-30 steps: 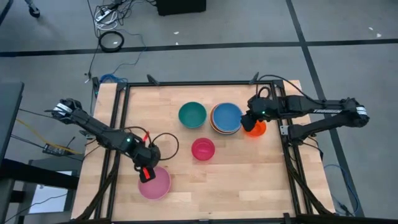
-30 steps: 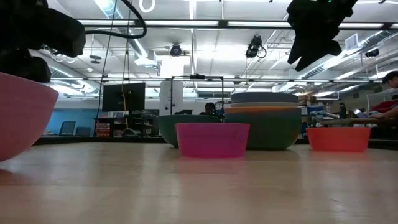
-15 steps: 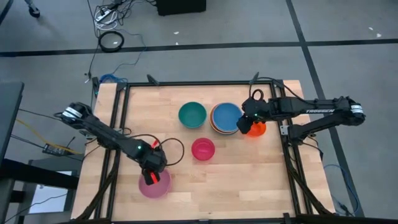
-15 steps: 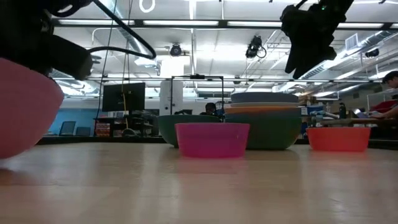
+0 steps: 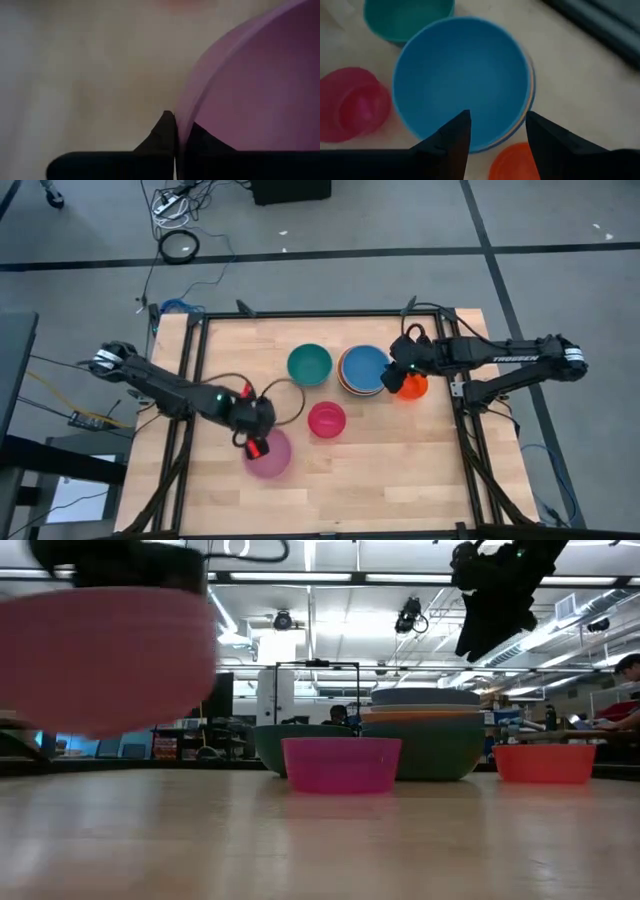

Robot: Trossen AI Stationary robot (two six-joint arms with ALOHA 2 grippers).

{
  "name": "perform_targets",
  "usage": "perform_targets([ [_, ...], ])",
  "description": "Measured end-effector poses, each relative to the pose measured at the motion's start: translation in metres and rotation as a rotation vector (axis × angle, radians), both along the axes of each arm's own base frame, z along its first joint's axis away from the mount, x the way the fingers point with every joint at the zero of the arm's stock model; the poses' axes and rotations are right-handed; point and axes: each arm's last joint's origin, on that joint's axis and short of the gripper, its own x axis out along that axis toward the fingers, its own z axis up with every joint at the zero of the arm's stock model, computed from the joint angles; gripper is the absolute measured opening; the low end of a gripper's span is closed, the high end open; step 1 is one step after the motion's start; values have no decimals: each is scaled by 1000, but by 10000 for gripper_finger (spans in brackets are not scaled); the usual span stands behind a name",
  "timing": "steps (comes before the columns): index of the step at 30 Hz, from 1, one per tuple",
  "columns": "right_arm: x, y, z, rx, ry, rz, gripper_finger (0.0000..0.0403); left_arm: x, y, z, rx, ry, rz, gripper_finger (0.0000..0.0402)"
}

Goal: Nest bowls inside each other
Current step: Stack the pink bowl on top of the dark blue bowl

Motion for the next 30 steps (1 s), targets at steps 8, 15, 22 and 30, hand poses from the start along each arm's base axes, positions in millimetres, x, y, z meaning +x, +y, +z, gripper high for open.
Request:
perform_targets([
  [8,-3,19,21,-198,-139,83,178,32,41,35,212,-274,-18,4],
  [15,-24,35,55,-276,-386,178,178,63,87,70,321,-691,-50,4],
  [22,-45,44,74,-287,-529,260,169,83,134,74,349,-902,-26,4],
  [30,-36,51,74,-313,-530,313,162,143,161,66,292,-841,-93,4],
])
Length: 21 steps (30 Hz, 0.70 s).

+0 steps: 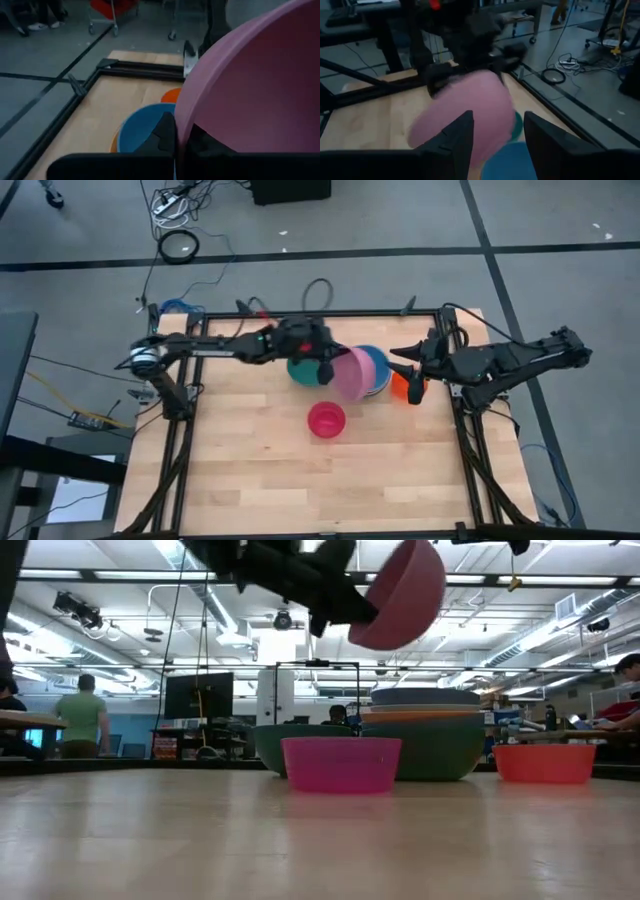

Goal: Nest bowls inside each other
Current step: Stack the pink bowl on top of the dark blue bowl

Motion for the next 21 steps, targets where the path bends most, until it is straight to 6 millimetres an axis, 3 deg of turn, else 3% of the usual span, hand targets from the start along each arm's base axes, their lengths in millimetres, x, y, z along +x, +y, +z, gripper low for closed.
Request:
perform_targets([
  [11,5,3,-4,5,22,6,162,78,27,-9,-34,354,44,4],
  [15,5,3,-4,8,25,5,162,89,34,-11,-27,441,98,4],
  [21,5,3,-4,8,26,8,162,87,39,-5,4,517,230,16],
])
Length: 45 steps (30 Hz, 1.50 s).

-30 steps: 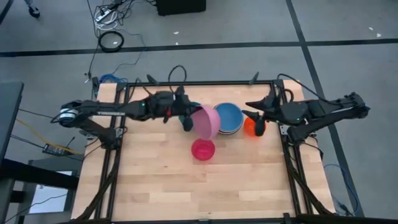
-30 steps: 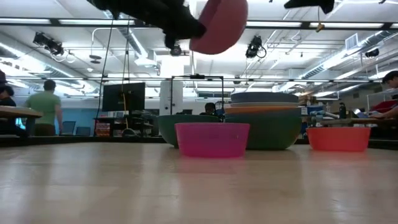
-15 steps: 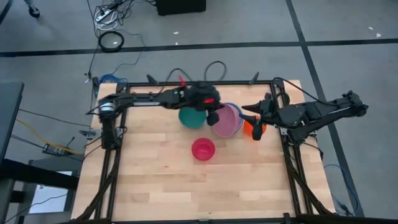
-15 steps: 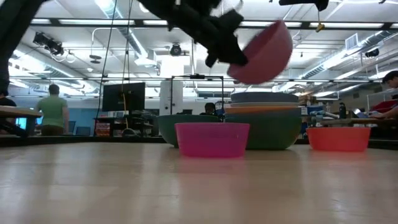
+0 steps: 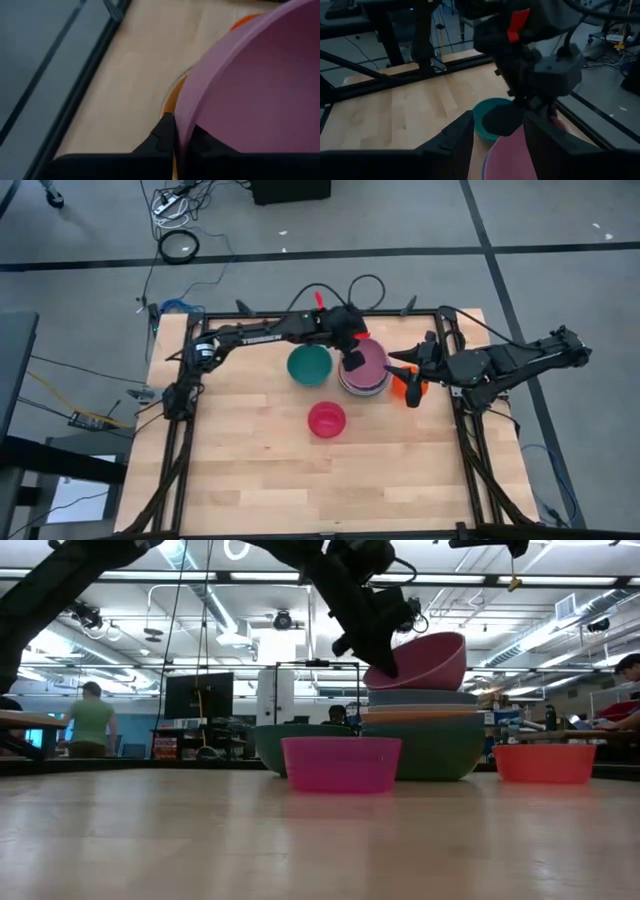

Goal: Nest bowls inside each other
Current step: Stack the pink bowl on top of the dark blue bowl

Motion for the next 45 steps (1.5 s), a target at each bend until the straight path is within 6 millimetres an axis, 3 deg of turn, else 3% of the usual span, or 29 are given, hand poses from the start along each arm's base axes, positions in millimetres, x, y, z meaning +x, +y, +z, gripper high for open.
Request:
perform_targets([
  [22,0,0,-4,18,28,-11,160,-8,-3,4,-163,59,-1,71],
  [38,-1,0,-5,15,38,-12,158,-7,-3,6,-199,28,-45,77],
  [45,-1,-1,-6,12,50,-13,158,-8,0,5,-237,20,-50,116],
])
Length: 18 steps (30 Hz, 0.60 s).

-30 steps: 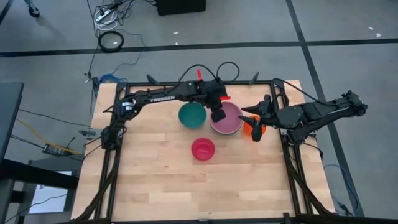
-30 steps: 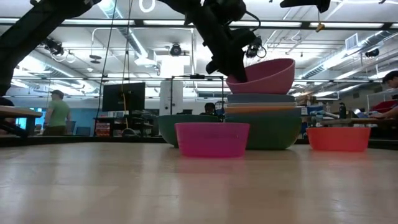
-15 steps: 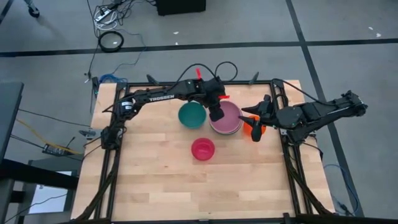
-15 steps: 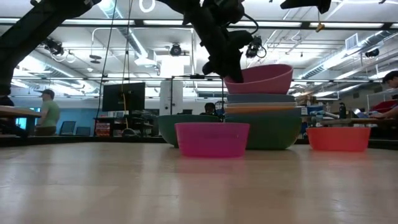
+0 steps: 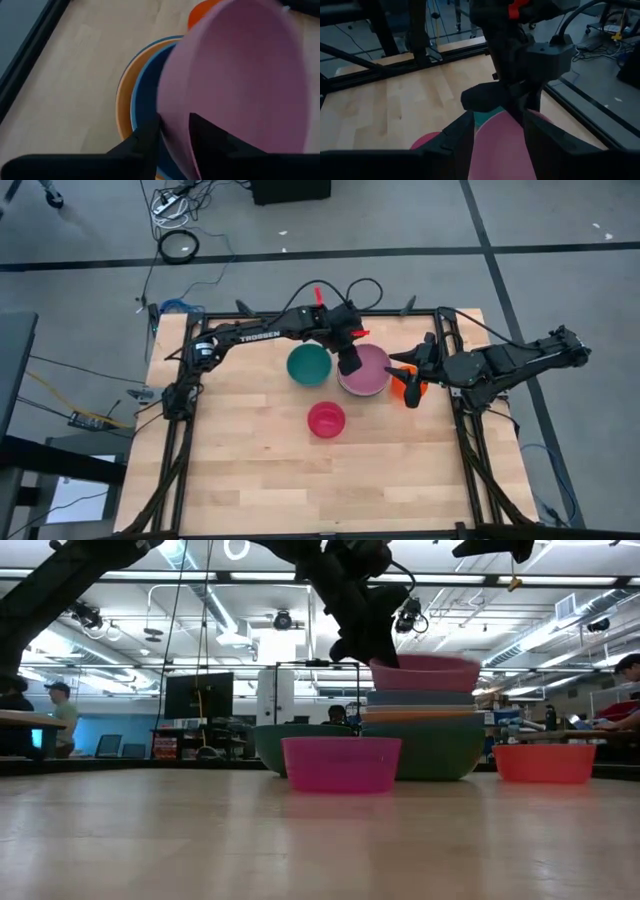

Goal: Nest bowls inside each other
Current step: Stack the pink bowl on top of the dark blue bowl

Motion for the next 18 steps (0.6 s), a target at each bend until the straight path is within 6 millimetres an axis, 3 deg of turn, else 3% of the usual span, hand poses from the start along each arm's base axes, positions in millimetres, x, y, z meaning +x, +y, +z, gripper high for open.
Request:
perform_targets([
  [6,0,0,0,0,0,0,156,-2,5,0,-9,2,25,148],
  [12,0,0,0,0,2,0,155,-2,4,0,-6,4,21,152],
  [18,-1,-1,-3,6,23,-15,155,-9,5,25,70,38,34,152],
])
